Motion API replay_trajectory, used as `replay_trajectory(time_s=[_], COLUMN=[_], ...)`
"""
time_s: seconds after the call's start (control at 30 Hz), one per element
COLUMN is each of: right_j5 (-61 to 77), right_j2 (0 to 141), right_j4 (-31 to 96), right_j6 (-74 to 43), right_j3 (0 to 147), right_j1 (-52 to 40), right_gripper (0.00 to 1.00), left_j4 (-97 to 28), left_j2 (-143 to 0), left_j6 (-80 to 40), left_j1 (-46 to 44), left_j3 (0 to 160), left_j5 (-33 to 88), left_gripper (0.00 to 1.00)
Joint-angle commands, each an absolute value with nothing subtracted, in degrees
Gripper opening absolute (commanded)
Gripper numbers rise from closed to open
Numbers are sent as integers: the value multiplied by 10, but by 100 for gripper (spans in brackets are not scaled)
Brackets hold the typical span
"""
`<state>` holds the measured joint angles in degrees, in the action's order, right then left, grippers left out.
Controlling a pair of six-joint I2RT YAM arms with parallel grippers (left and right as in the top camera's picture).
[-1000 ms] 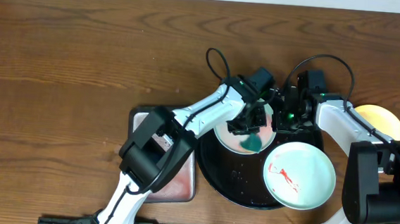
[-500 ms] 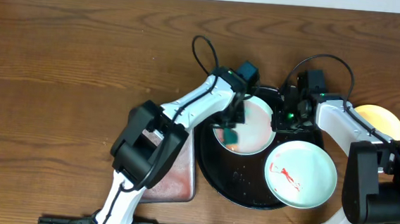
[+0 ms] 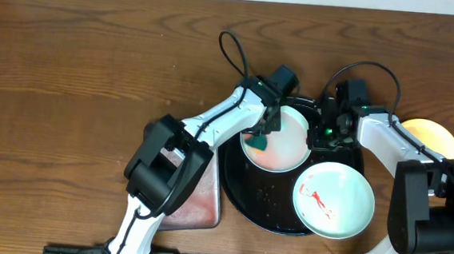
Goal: Clean dirty plates on tray and stack at the side
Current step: 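Scrub the pale green plate with the sponge while right gripper holds rim, then return the sponge to the soapy tray with the left gripper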
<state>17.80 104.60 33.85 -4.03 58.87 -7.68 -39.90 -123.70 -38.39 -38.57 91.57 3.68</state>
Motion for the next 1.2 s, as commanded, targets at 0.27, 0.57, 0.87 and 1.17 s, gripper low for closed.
replay_trajectory(time_s=[0.27, 0.57, 0.87, 1.17], right_j5=[135, 135, 136, 135], right_j2=[1060, 1060, 1060, 1050], right_j4=[340, 341, 343, 342], right_j6=[-29, -29, -29, -47], right_j3=[583, 583, 583, 583], right_j1=[-76, -76, -76, -76], right_gripper=[1, 1, 1, 1], left_j4=[-275, -267, -385, -478], left_j2=[-1256, -1270, -1266, -1179], left_j6=[-449, -409, -371, -325], left_j1=[-381, -402, -345, -337], left_j3=[910, 910, 910, 911], left_j5=[165, 202, 80, 79], left_gripper=[8, 8, 8, 7])
